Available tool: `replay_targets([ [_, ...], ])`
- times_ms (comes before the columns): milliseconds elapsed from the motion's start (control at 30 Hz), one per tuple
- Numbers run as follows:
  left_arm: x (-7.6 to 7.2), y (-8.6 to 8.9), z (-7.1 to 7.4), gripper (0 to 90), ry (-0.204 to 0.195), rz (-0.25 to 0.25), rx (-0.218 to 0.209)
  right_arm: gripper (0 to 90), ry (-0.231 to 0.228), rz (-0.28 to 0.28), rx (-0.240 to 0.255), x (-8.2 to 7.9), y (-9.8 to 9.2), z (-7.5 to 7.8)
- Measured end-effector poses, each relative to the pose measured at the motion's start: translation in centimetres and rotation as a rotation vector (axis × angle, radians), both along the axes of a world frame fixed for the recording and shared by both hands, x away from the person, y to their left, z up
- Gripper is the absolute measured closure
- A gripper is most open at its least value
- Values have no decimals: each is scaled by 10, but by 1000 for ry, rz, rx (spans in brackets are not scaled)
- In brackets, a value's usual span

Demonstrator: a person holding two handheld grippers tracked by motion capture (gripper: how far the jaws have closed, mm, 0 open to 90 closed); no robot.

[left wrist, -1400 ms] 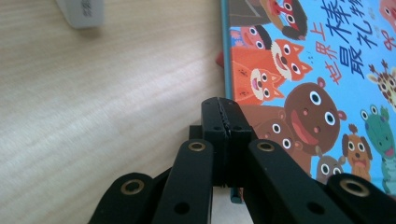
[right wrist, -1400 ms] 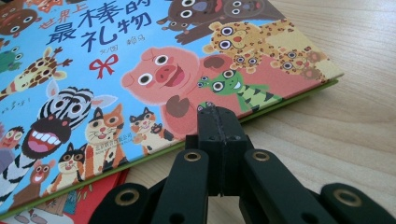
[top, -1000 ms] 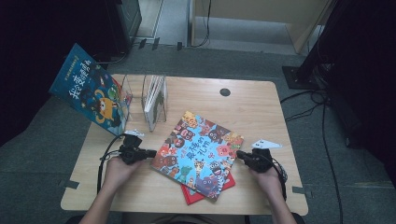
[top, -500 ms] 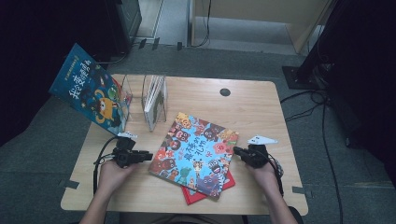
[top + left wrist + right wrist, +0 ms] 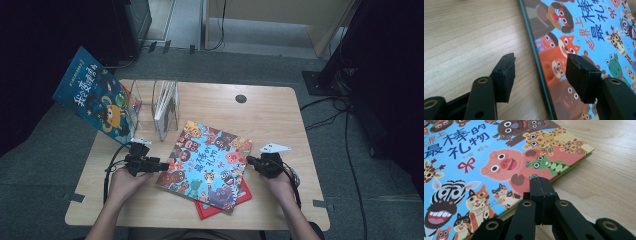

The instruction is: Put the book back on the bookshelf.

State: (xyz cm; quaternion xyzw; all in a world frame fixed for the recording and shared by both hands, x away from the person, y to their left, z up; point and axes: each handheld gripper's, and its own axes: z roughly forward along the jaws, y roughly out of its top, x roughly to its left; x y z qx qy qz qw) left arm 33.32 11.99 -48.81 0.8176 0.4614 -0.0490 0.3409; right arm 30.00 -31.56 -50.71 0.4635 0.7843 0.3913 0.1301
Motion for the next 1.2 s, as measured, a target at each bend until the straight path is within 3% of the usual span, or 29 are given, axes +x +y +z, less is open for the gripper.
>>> replay_targets([
  [100,4,-3,0,386,-3,2,-12,900,-1,-8,17,2,2,-1],
  [400,15,-7,-4,351,7,10,-37,900,-22,12,3,4,4,-2],
  [467,16,-9,-3,336,2,9,-22,900,-8,15,-1,0,5,-1],
  [633,19,-13,-4,334,3,-6,-22,900,-28,36,2,-11,6,1],
  [767,21,-18,-7,335,10,-17,-7,900,-9,50,6,-19,6,0],
  [1000,22,-20,-8,336,9,-22,-18,900,8,99,7,-27,9,-3],
  [1200,22,-21,-9,339,11,-21,-26,900,7,97,9,-27,10,-3],
])
